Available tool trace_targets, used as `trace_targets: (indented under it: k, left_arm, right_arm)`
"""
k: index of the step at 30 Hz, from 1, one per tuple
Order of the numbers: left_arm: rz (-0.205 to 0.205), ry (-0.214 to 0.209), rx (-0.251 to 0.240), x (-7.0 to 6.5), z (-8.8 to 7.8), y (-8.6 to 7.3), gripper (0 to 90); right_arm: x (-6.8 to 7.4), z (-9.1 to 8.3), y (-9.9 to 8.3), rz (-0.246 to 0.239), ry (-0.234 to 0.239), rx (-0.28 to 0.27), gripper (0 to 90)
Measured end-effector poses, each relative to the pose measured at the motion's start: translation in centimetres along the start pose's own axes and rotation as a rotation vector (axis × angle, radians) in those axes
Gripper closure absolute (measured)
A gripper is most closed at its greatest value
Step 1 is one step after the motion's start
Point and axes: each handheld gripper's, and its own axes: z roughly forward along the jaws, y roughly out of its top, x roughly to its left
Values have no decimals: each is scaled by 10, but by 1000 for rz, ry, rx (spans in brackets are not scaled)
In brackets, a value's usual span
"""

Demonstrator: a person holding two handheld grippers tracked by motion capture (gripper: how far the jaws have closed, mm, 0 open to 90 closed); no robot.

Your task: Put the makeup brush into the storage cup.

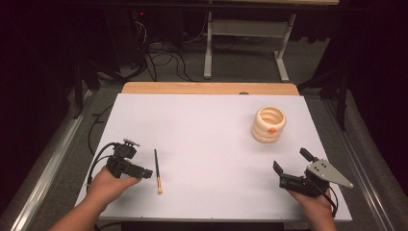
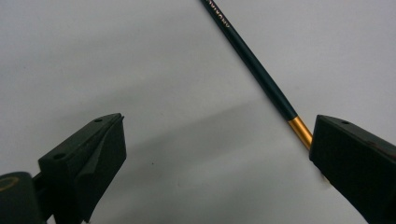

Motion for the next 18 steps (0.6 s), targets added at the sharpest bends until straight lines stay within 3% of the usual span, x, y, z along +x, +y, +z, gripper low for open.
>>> trace_targets:
  k: [13,18]
  left_arm:
    - [-32,7,77,-2,5,4,7]
    - [-21,11,93,-4,6,4,7]
  right_arm:
    - [0,0,0,3,1,-1,19]
    - [0,-1,0,-1,-2,-1,19]
